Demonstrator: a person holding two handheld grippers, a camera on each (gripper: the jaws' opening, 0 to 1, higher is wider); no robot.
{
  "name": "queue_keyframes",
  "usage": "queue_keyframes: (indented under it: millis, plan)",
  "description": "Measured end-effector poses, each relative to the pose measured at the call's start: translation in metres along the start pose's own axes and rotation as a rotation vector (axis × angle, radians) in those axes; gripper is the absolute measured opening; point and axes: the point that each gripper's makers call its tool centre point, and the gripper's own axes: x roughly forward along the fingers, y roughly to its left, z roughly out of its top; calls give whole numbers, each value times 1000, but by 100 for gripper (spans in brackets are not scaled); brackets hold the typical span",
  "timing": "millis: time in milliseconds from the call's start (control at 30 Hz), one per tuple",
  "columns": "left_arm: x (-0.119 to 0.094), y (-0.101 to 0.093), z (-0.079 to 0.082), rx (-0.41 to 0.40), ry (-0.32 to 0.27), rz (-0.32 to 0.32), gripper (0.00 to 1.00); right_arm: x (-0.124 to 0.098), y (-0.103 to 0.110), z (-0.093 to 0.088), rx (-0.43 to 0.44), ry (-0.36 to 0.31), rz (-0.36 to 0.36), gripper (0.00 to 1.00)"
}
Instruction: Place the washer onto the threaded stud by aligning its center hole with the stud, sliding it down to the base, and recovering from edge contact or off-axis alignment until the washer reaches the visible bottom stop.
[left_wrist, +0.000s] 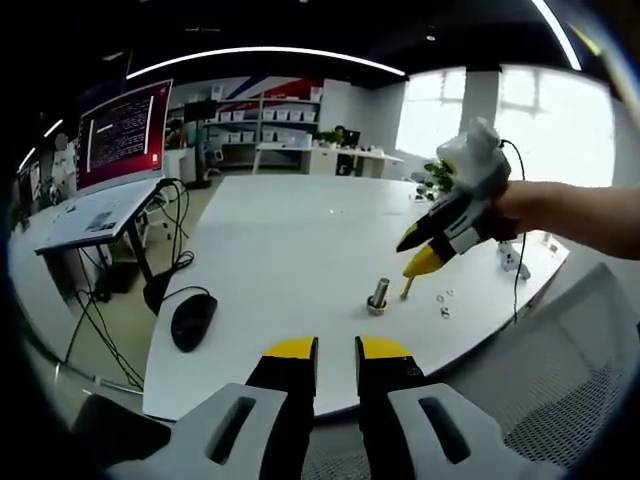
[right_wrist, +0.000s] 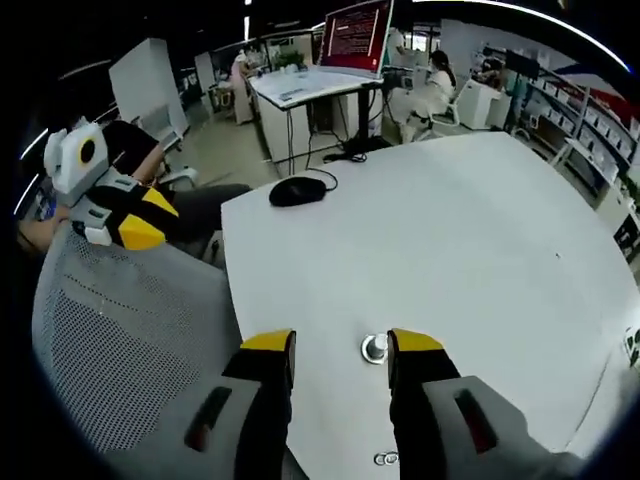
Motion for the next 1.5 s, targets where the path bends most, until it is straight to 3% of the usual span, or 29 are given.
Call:
queue_keyframes:
  millis: [233, 467, 767, 933, 1333, 1500]
  plan:
    - [0, 1, 1, -3, -4, 3, 13, -30, 15, -4, 82, -93, 6, 39]
    - [0, 1, 2, -8, -11, 4, 13, -59, 34, -15, 220, -196, 23, 39]
    - [0, 1, 2, -8, -11, 7, 13, -85, 44, -25, 265, -259, -10, 39]
    - [0, 1, 3, -9, -12, 6, 13, -89, 50, -36, 317, -274, -12, 39]
    - [-1, 1, 4, -15, -20, 11, 13, -89, 70, -61, 351, -253, -10, 39]
    - [-1, 1, 3, -13, -18, 9, 13, -98, 72, -61, 344, -255, -24, 39]
